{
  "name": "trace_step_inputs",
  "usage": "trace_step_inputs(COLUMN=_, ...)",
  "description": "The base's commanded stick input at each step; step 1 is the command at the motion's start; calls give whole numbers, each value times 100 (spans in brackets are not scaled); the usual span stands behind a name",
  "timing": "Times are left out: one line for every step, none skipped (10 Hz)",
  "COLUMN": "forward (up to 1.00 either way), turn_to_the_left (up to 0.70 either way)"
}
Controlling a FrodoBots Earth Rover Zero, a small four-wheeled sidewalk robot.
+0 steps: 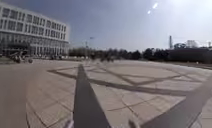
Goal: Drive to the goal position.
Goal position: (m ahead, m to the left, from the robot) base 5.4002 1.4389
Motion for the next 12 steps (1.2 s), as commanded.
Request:
trace_step_inputs(forward=100, turn_to_the_left=-6)
trace_step_inputs(forward=100, turn_to_the_left=0)
trace_step_inputs(forward=100, turn_to_the_left=0)
trace_step_inputs(forward=100, turn_to_the_left=0)
trace_step_inputs(forward=100, turn_to_the_left=0)
trace_step_inputs(forward=100, turn_to_the_left=0)
trace_step_inputs(forward=100, turn_to_the_left=0)
trace_step_inputs(forward=100, turn_to_the_left=0)
trace_step_inputs(forward=100, turn_to_the_left=7)
trace_step_inputs(forward=100, turn_to_the_left=27)
trace_step_inputs(forward=100, turn_to_the_left=27)
trace_step_inputs(forward=100, turn_to_the_left=27)
